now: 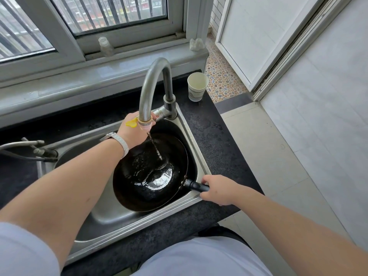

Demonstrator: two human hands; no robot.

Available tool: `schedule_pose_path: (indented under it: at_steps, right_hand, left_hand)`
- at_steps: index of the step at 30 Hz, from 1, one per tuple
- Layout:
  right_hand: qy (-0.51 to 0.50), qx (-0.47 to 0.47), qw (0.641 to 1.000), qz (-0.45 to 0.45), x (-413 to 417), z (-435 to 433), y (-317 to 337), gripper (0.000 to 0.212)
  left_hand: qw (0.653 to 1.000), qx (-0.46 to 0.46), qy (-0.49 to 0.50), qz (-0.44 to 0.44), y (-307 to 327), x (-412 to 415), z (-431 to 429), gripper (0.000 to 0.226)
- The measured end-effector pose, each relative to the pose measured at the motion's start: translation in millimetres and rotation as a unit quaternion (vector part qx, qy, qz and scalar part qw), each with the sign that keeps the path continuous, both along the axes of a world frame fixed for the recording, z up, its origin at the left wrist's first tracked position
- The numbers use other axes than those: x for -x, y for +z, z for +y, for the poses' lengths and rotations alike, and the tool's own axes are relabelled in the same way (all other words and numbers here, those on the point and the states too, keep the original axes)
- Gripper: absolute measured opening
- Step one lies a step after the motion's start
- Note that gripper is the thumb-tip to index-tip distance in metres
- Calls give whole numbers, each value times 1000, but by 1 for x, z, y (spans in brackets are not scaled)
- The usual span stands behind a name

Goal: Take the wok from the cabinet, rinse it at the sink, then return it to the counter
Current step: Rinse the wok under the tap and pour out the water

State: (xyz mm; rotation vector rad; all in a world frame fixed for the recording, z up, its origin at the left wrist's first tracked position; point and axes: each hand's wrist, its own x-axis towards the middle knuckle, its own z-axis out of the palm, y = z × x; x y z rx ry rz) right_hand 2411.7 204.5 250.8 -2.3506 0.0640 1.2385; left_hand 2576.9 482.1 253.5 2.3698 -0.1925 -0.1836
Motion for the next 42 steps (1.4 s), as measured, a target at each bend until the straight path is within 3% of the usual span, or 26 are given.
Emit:
schedule_pose_path:
  at_steps: [13, 22, 31, 38, 42]
  right_hand:
    - [5, 2, 1000, 19, -1, 1, 1, 30]
    - [-20, -37, 986, 162, -16, 6, -1, 27]
    - [-29, -80, 982, 170, -15, 3, -1, 7]
    - [-33, -75, 985, 153, -12, 4, 0, 22]
    - [-31, -77, 987, 139, -10, 4, -1, 14]
  left_hand:
    - [1000, -7, 7, 20, 6, 4, -1, 18]
    - [998, -51, 34, 13, 17, 39, 5, 38]
    - [978, -3, 131, 164, -24, 147, 4, 34]
    - [955, 56, 131, 260, -38, 204, -57, 22]
    - [911, 119, 246, 309, -41, 221, -94, 20]
